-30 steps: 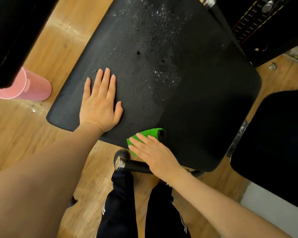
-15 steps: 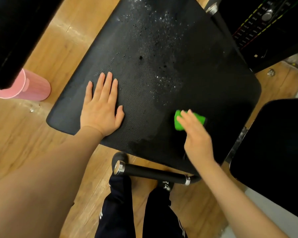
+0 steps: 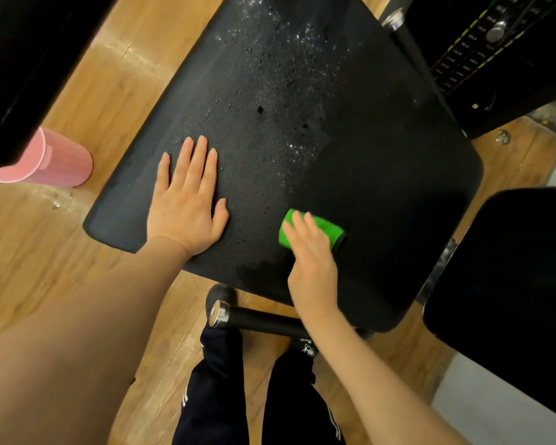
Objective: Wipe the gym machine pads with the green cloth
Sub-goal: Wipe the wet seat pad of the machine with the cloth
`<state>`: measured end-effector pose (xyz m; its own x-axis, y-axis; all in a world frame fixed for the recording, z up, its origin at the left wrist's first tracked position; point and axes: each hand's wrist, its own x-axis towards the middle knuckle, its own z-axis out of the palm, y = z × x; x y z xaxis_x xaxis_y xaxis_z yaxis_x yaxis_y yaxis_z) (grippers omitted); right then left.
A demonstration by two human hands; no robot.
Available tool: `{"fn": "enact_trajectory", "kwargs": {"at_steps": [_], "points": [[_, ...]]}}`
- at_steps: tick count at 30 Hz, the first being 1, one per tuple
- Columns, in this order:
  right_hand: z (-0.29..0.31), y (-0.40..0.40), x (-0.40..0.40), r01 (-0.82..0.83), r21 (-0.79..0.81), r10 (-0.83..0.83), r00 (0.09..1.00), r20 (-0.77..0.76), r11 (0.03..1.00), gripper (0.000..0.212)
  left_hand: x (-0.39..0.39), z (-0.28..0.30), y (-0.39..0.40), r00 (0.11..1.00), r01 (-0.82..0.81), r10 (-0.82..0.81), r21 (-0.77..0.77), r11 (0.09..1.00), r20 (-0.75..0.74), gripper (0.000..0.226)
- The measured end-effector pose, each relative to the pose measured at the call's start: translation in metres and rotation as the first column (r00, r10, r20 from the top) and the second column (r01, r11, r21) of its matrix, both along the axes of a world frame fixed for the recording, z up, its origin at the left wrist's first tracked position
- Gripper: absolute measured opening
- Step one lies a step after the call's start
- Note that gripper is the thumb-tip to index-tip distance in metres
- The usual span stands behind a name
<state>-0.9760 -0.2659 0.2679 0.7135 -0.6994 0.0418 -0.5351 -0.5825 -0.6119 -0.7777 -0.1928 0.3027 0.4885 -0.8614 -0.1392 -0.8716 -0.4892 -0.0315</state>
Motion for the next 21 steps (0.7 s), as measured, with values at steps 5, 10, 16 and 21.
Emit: {"fn": "enact_trajectory", "kwargs": {"at_steps": [5, 10, 16, 21], "points": [[0.003, 0.035, -0.035, -0.166, 0.073, 0.172, 0.982, -0.074, 0.983, 0.069, -0.001, 0.000, -0.001, 1.000, 0.006, -0.006, -0.004, 1.000, 0.005, 0.073], [0.014, -0.020, -0.037, -0.069, 0.117, 0.052, 0.988, 0.145, 0.991, 0.044, -0.001, 0.000, 0.000, 1.000, 0.010, -0.010, 0.000, 1.000, 0.006, 0.072], [0.017, -0.192, 0.019, 0.213, -0.051, -0.211, 0.977, 0.040, 0.976, 0.044, 0.000, 0.000, -0.001, 1.000, 0.005, -0.005, -0.013, 1.000, 0.009, 0.072], [0.006, -0.254, 0.053, 0.325, 0.005, -0.321, 0.937, -0.141, 0.946, 0.050, 0.000, -0.002, -0.001, 1.000, 0.010, -0.010, -0.011, 1.000, 0.015, 0.072]]}}
